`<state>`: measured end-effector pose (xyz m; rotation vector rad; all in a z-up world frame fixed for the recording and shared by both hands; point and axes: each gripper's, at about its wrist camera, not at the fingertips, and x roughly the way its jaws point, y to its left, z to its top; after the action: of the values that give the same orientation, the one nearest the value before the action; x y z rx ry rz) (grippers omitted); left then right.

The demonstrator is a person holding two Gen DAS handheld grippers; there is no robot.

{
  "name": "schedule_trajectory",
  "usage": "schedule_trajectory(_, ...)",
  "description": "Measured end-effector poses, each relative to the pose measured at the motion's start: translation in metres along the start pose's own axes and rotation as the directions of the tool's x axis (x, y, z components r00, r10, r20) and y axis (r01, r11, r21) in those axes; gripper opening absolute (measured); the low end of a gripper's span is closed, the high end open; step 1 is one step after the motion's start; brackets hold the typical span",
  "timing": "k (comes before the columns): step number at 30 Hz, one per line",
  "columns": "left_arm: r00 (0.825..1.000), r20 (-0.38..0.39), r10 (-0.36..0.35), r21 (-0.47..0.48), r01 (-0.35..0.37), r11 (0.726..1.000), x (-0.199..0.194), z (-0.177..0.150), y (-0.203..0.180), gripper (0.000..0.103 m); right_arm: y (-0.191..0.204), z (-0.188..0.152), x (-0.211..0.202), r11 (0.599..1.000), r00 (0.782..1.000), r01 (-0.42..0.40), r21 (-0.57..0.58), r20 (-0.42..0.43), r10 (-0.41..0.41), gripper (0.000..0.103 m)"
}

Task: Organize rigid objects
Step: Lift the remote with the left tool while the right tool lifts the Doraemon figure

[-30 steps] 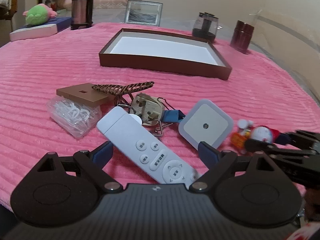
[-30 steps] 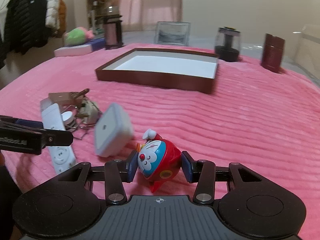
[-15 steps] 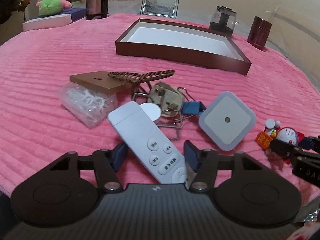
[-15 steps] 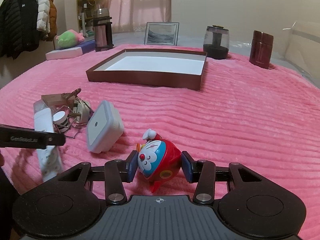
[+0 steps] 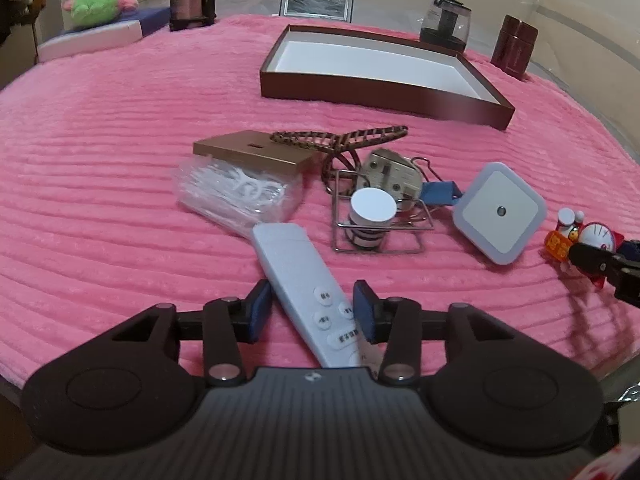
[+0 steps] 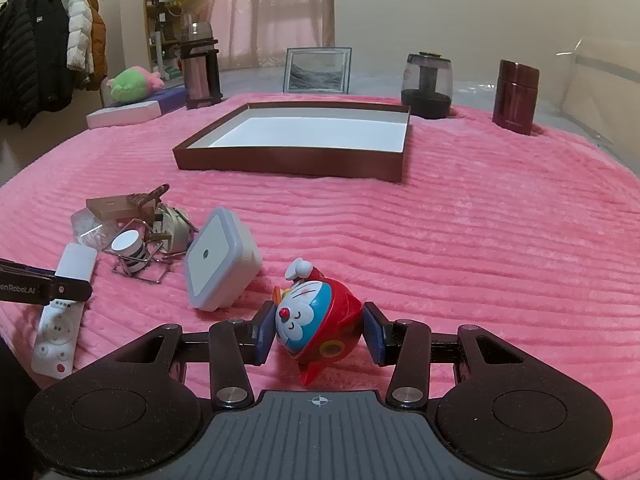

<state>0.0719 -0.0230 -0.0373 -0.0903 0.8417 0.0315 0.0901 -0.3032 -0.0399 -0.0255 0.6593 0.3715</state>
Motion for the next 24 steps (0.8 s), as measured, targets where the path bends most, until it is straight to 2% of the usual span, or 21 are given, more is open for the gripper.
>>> schedule_trajectory(3,0.999,0.017,0.05,0.007,-0.05,0.999,-0.004,-0.003,-0.003,0.051,0.002,0.0,0.0,1.0,1.0,0.012,0.007,0.0,-0.012,0.042)
schedule_trajectory(6,0.995,0.036,0.089,0.001,-0.09,0.996,-0.007,-0.008,-0.01,0.052,0.003,-0.001,0.0,1.0,1.0,0.019,0.016,0.0,-0.019,0.042)
schedule_trajectory(11,0.991,0.038,0.129,0.057,-0.131,0.99,0.0,-0.017,-0.024,0.052,0.004,-0.001,0.001,1.0,1.0,0.02,0.016,-0.003,-0.02,0.042)
schedule_trajectory(16,0.983,0.067,0.168,0.071,-0.173,0.982,-0.005,-0.018,-0.017,0.054,0.001,-0.002,0.0,0.999,1.0,0.03,0.021,-0.002,-0.03,0.042)
schedule_trajectory(21,0.984,0.043,0.176,0.02,-0.177,0.984,-0.006,-0.019,0.001,0.053,0.001,-0.003,0.0,0.999,1.0,0.029,0.025,-0.002,-0.029,0.042)
schedule_trajectory(24,0.986,0.038,0.164,0.001,-0.164,0.987,-0.006,-0.02,0.006,0.049,0.002,-0.003,0.001,0.999,1.0,0.028,0.024,-0.003,-0.028,0.042)
